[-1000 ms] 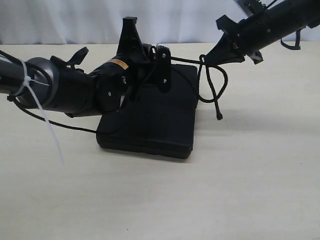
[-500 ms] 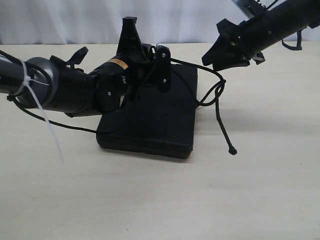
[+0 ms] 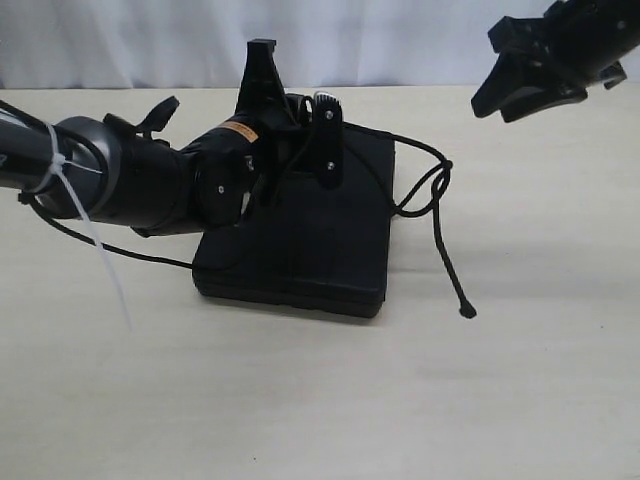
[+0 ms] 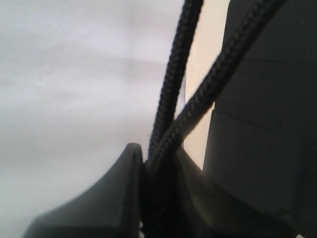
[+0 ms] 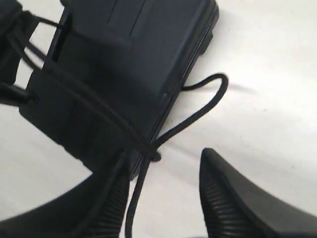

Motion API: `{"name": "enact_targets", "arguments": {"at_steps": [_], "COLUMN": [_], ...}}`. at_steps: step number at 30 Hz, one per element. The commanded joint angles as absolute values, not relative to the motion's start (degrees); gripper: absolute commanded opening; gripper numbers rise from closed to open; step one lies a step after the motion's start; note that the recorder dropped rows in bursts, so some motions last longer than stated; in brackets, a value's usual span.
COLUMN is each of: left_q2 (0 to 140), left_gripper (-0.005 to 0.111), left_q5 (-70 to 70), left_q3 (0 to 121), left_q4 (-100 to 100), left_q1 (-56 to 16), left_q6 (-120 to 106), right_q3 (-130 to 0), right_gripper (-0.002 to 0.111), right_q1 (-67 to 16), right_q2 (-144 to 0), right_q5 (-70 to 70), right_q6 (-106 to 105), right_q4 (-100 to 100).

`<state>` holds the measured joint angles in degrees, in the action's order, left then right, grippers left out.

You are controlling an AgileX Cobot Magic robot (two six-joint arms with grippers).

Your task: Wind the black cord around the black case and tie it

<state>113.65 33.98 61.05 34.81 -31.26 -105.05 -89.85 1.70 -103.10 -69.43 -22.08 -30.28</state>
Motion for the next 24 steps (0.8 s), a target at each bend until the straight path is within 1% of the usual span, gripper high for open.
{"name": "enact_targets", "arguments": {"at_steps": [1,5,9,17,24], "left_q2": [114.89,115.48,115.48,115.48,115.48], "left_gripper": [0.000,0.000,0.000,0.000,0.000], "left_q5": [33.88,32.92,33.34,33.33,33.22], "left_q3": [61.28,61.28,61.28,61.28,61.28], "left_q4": [35.21,35.21,35.21,35.70,35.69], "left_q1": [-31.07,-31.07,-31.07,-31.07,-31.07], "left_q6": [-104.46,-104.46,-104.46,-104.46,-104.46], "right_q3": [-79.79,-71.51,-66.07,-59.06,-58.49], "right_gripper": [0.043,0.043,0.043,0.043,0.043], "right_q1": [-1.60,-5.70,-9.42,-10.12,-10.12], "right_q2": [-99.24,-98.30,-98.30,-98.71,-102.35], "right_q5": [-69.96,-66.70,-59.64,-47.05,-46.30], "right_q6": [-22.30,-22.51,-23.61,-23.65,-34.58], "right_q4": [-29.40,-29.49,-27.79,-26.76,-39.85]}}
